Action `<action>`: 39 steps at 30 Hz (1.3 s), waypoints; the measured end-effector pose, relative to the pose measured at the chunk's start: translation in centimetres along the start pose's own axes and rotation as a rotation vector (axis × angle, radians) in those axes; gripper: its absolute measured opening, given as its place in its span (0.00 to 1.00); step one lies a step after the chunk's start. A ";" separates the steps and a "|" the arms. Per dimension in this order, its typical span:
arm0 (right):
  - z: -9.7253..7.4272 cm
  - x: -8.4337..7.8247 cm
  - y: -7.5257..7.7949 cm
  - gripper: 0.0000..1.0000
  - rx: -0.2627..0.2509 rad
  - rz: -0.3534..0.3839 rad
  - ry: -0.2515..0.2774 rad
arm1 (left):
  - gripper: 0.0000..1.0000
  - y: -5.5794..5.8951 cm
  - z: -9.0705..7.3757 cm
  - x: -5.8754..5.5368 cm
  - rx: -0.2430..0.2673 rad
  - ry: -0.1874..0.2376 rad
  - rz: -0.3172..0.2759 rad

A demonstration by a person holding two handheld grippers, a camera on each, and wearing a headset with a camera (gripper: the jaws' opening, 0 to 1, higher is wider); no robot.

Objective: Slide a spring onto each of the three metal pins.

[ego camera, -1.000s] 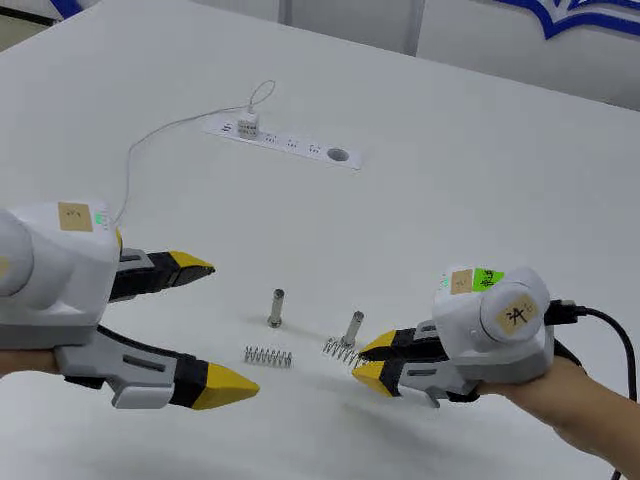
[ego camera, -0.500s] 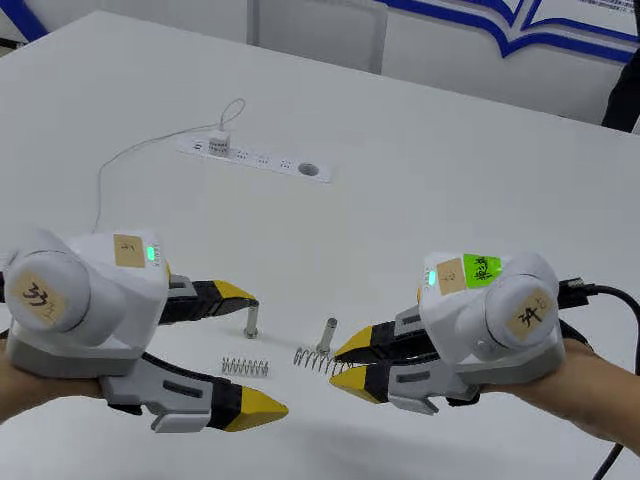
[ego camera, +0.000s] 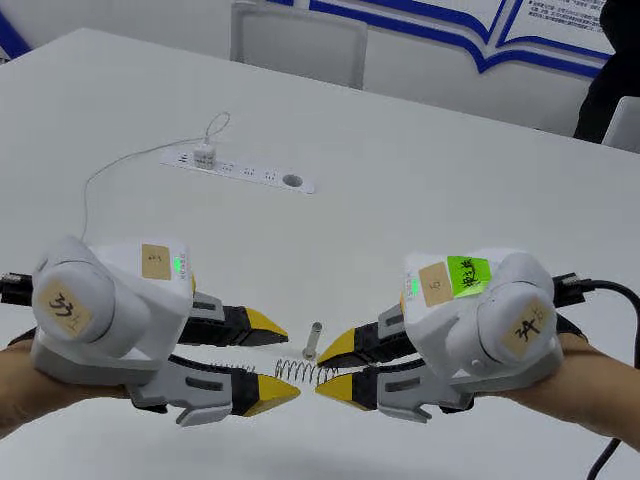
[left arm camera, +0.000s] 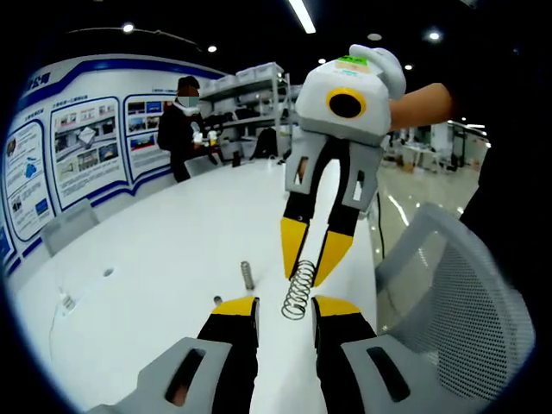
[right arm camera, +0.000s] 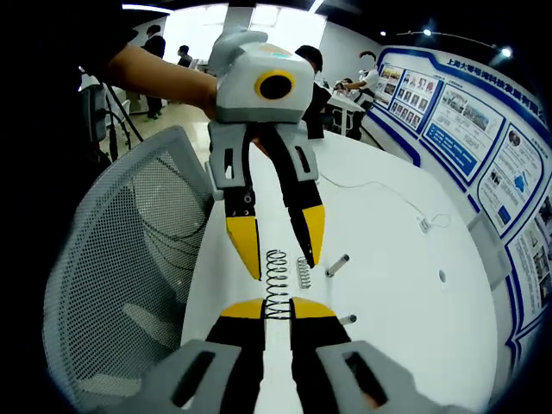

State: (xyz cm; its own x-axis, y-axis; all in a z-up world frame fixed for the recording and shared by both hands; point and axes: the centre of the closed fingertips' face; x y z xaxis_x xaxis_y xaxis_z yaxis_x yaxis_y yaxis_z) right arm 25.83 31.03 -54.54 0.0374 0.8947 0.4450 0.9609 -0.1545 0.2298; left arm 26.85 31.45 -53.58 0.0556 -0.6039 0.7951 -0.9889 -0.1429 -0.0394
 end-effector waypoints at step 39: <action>-0.3 -0.1 0.2 0.15 0.010 -0.005 0.030 | 0.10 1.4 0.1 0.6 -0.041 -0.032 0.177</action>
State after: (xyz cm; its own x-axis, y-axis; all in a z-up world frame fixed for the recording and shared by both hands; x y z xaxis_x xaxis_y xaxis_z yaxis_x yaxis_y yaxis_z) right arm 25.95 30.80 -54.28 0.0241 0.8825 0.4696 0.9637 -0.1455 0.2240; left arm 25.52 30.85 -53.20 -0.1163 -0.6417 0.7581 -0.9884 0.0000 -0.1517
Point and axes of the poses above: the centre of the closed fingertips' face, and the gripper's own axes: z roughly forward along the fingers, y roughly to its right, x roughly out of its top, and after that the axes turned 14 degrees about -y, right-handed
